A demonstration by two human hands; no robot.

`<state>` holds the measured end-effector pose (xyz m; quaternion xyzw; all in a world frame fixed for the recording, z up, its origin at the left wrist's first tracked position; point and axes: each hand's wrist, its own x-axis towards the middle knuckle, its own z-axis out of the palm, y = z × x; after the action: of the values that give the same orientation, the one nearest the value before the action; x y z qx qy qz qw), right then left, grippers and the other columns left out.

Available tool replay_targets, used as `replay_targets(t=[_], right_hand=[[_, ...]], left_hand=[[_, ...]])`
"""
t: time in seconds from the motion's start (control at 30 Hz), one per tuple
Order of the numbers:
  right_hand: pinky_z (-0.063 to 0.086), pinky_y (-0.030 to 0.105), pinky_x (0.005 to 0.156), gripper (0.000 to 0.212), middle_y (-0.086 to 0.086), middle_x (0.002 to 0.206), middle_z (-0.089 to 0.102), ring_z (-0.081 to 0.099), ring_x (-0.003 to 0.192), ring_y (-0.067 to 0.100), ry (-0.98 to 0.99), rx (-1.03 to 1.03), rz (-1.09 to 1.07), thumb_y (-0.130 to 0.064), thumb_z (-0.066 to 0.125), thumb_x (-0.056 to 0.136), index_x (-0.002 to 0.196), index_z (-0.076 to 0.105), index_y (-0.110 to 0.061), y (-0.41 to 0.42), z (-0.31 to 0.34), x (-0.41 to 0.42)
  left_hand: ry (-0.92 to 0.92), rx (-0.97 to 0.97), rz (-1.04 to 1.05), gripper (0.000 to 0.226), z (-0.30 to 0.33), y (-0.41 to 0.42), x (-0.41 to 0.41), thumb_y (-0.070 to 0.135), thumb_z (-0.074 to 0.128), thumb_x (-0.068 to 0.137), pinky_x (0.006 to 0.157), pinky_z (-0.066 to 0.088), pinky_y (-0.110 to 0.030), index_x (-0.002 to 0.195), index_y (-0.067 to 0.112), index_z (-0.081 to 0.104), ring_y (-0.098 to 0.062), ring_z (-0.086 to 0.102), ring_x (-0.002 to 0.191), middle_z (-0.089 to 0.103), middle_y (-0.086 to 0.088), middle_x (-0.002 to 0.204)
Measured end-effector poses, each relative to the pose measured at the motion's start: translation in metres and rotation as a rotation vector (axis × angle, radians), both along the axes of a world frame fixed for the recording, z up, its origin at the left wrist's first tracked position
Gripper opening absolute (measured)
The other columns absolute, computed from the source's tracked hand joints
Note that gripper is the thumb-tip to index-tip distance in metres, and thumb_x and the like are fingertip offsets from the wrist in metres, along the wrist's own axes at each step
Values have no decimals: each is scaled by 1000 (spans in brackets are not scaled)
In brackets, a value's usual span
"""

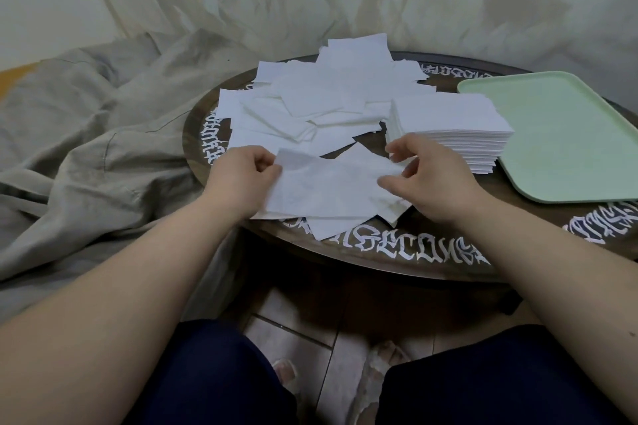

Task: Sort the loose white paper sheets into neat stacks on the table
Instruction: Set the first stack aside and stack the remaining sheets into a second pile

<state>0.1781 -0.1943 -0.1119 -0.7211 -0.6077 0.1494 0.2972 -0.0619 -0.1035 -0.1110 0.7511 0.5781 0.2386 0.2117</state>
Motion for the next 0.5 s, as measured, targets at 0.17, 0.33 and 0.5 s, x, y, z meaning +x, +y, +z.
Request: replay_targets(t=[0.17,0.33,0.5], right_hand=[[31,24,86,41,-5,110,53,44,111,16,-326,-137,226,-37,76,70,107,61,-27,-2,-3,7],[31,26,99,45,-9,126,48,33,121,17,-479,-125,360,-40,72,73,115,59,-30,-2,-3,-5],[42,35,86,30,-3,120,53,46,110,22,-596,-88,401,-22,56,83,112,60,-24,5,-8,-20]], left_hand=[[12,19,132,6,-11,11,-11,20,60,88,78,43,-30,90,17,64,-24,61,88,64,1,83],[31,71,44,34,-11,9,-13,28,68,84,91,44,-30,117,24,62,-17,58,100,59,3,113],[272,-44,-284,21,-8,-1,-10,22,65,84,94,36,-23,102,30,69,-13,53,115,61,7,121]])
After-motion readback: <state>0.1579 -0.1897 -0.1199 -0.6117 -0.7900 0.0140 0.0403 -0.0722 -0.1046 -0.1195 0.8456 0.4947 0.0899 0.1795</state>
